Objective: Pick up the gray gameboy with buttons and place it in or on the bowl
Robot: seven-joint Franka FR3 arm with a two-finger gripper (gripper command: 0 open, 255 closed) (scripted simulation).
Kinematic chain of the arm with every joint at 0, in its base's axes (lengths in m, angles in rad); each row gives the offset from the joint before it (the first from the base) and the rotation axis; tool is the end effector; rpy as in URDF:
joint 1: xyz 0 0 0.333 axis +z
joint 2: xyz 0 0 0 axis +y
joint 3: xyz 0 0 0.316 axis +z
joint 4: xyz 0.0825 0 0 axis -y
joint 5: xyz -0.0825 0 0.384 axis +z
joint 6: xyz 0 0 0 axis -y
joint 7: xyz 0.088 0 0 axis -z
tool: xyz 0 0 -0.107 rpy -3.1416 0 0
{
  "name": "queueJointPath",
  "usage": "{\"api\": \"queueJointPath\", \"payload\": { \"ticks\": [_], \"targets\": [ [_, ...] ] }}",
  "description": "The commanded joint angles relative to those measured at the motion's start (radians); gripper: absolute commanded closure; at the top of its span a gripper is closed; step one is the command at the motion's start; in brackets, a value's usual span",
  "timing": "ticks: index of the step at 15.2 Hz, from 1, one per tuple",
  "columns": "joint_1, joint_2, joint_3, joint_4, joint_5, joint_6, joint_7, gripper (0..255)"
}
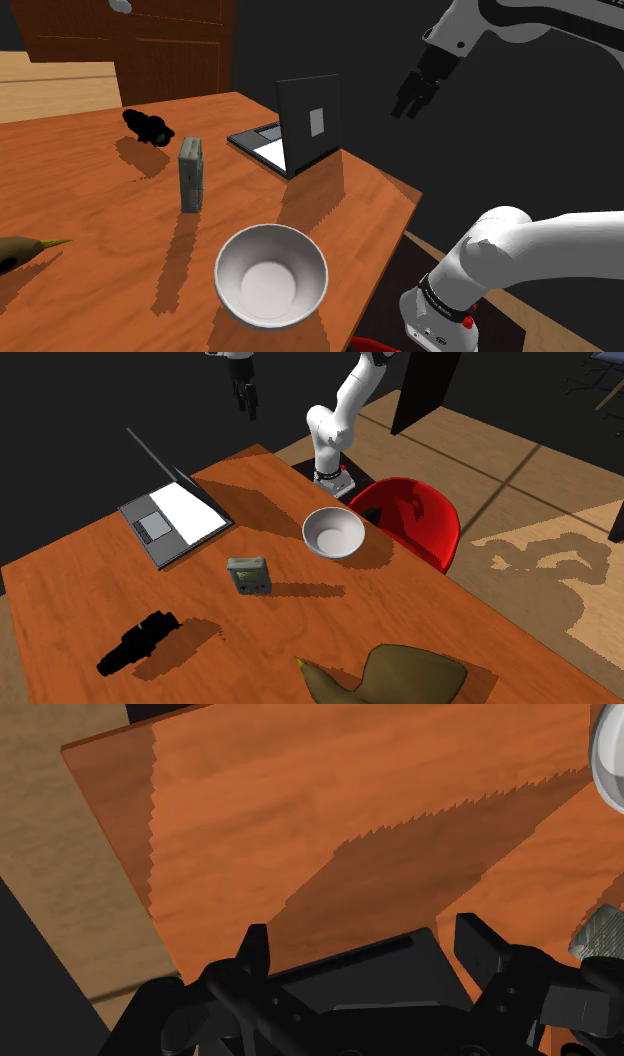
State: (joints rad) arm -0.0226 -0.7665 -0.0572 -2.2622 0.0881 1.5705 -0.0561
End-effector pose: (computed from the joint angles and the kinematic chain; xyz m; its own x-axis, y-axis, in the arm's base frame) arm 0.3121 -0.0223 0.6291 0.9967 -0.0109 0.0809 -0.0009 -0.9924 -0.1228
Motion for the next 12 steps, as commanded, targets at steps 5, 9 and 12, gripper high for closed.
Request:
{"api": "queueJointPath", "payload": {
  "ticks": [5, 9, 12],
  "targets": [
    [0.021, 0.043, 0.097, 0.003, 0.040, 0.043, 0.107, 0],
    [0.039, 0.108, 0.192, 0.027, 0.072, 0.088, 0.212, 0],
    [0.050, 0.170, 0.262, 0.058, 0.087, 0.120, 0.292, 0]
  ]
}}
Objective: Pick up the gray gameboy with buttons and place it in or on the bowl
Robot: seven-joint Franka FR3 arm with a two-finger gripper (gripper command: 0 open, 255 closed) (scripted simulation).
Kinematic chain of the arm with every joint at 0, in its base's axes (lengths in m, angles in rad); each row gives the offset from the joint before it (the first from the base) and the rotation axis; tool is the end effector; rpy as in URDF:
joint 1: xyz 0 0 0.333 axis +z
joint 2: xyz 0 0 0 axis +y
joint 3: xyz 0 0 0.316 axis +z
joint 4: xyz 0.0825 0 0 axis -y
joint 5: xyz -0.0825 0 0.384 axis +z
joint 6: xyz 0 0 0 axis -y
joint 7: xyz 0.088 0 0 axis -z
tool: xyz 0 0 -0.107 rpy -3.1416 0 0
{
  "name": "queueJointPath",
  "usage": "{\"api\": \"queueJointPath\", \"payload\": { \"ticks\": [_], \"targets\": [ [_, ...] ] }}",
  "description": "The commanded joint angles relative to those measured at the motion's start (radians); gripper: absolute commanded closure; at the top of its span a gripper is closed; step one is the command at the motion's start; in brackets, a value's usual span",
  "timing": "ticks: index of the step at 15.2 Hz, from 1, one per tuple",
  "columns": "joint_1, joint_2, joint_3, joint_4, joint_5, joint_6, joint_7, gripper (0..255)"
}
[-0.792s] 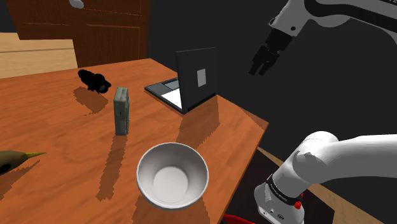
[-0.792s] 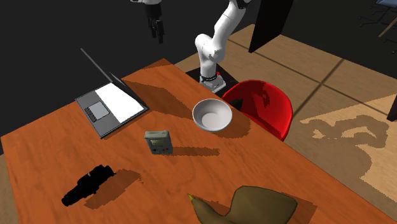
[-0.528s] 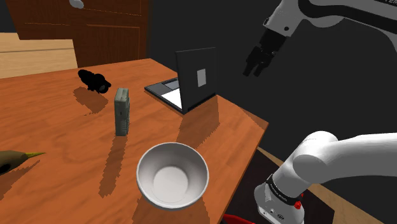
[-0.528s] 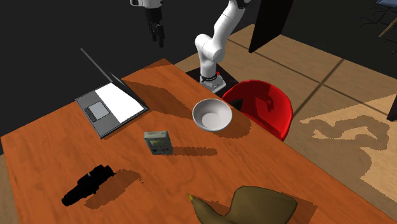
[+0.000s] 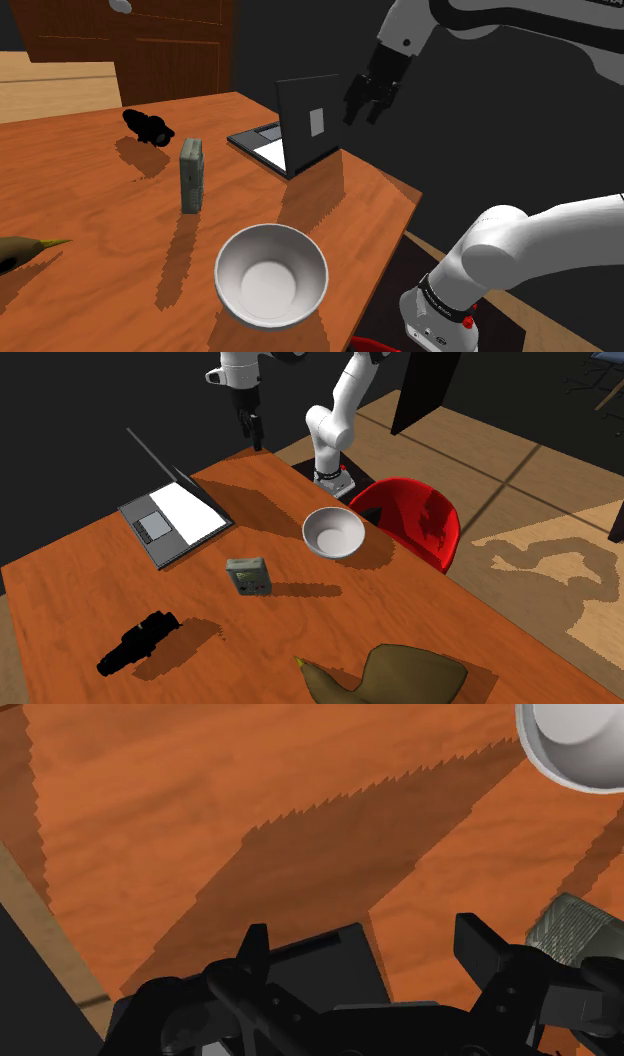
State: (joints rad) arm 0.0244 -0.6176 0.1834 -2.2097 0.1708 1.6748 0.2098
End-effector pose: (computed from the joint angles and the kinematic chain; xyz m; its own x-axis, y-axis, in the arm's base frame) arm 0.3552 0.1092 0.6085 0.9972 -0.0450 0.0595 -0.0402 -0.9961 -0.0790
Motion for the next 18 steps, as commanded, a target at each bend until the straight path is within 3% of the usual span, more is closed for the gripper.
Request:
{"api": "queueJointPath", "payload": {
  "ticks": [1, 10, 18],
  "targets": [
    [0.005, 0.044, 0.045, 0.019, 0.007, 0.026, 0.053, 0],
    [0.017, 0.306, 0.249, 0.194, -0.032, 0.103, 0.311, 0],
    [0.056, 0.633, 0.401, 0.449, -0.199, 0.112, 0.580, 0]
  ]
}}
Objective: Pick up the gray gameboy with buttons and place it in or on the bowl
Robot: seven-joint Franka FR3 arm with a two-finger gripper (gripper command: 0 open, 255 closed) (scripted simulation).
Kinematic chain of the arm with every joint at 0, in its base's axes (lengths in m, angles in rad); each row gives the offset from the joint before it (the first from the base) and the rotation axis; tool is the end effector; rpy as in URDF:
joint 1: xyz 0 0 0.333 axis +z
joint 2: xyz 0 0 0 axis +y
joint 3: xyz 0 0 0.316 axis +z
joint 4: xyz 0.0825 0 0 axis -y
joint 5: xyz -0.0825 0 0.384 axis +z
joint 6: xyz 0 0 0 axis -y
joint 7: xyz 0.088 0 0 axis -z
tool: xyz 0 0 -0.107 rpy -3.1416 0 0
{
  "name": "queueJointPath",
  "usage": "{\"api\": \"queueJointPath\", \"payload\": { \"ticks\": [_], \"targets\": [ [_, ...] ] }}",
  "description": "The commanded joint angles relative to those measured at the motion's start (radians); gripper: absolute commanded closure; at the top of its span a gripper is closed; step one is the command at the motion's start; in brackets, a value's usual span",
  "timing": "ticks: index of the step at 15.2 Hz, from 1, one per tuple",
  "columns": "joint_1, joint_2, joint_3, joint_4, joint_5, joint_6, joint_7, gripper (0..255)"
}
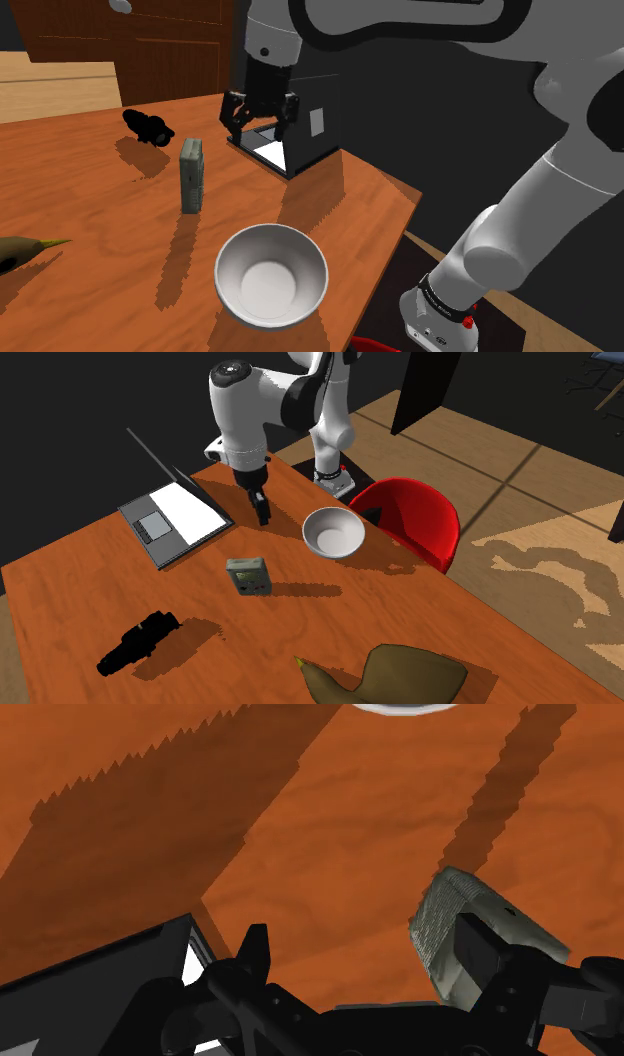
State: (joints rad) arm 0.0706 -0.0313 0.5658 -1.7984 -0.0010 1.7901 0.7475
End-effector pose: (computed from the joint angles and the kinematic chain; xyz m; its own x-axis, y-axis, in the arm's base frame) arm 0.4458 0.3337 0.5498 0.9935 -0.1107 0.0254 -0.1107 -0.9938 0.0007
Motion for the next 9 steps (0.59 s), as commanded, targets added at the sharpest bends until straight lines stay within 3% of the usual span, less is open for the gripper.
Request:
{"api": "queueJointPath", "payload": {
  "ticks": [1, 5, 9],
  "targets": [
    [0.024, 0.093, 0.030, 0.077, -0.057, -0.010, 0.076, 0],
    [0.106, 0.291, 0.054, 0.262, -0.179, -0.056, 0.203, 0],
    [0.227, 0.495, 0.039, 0.495, -0.288, -0.135, 0.292, 0]
  ]
}}
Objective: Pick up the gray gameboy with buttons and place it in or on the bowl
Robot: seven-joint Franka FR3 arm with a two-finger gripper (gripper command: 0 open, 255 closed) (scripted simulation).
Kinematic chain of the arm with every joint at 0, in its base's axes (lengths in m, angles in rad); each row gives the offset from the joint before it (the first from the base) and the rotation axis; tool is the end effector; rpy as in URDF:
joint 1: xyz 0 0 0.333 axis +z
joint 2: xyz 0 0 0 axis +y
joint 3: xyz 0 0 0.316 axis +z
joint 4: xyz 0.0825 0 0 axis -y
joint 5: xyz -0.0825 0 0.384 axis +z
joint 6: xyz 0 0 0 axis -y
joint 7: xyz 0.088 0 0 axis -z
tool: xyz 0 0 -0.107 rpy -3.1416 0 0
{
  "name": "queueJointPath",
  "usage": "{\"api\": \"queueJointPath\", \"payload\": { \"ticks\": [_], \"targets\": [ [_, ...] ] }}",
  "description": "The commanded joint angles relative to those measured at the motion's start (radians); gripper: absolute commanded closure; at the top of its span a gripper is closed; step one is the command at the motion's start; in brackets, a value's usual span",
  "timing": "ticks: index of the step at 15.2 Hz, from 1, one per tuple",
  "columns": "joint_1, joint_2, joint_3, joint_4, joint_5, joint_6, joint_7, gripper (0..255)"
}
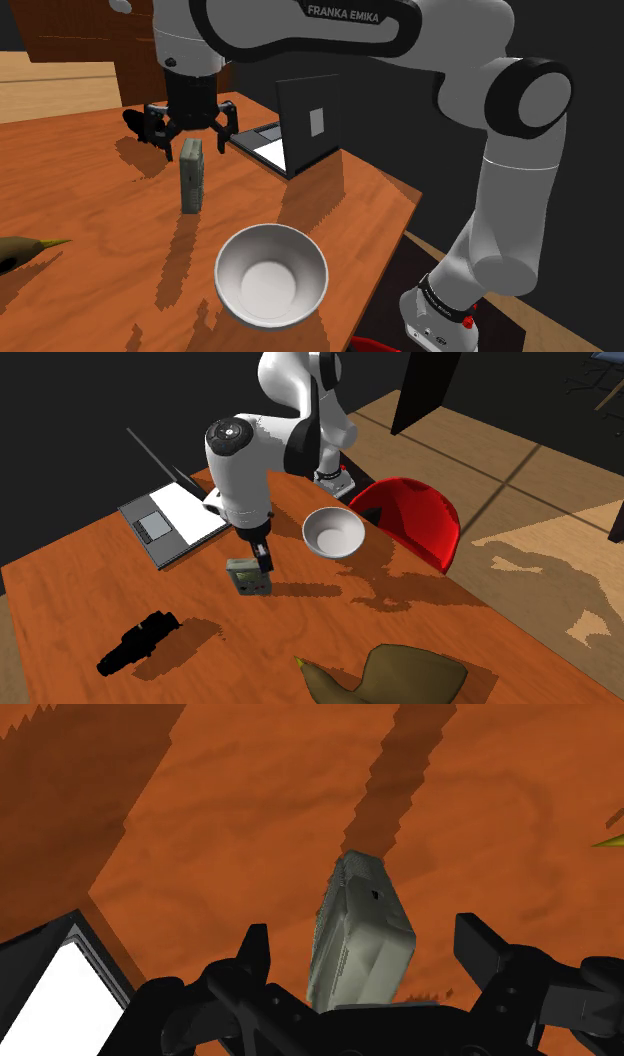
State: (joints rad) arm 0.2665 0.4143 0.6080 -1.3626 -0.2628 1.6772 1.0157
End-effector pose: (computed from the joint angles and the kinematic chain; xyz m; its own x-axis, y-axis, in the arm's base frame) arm 0.4955 0.4438 0.5137 0.9893 -0.1459 0.0093 -0.1461 -0.9885 0.0388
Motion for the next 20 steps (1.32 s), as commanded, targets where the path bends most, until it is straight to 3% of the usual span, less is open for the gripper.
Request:
{"api": "queueJointPath", "payload": {
  "ticks": [1, 8, 16, 17, 20],
  "targets": [
    [0.030, 0.047, -0.006, 0.042, -0.025, -0.007, 0.024, 0],
    [0.012, 0.043, -0.010, -0.054, -0.026, 0.083, 0.030, 0],
    [0.013, 0.043, -0.010, -0.053, -0.026, 0.083, 0.030, 0],
    [0.013, 0.043, -0.010, -0.053, -0.026, 0.083, 0.030, 255],
    [0.012, 0.042, -0.010, -0.054, -0.026, 0.083, 0.030, 255]
  ]
}}
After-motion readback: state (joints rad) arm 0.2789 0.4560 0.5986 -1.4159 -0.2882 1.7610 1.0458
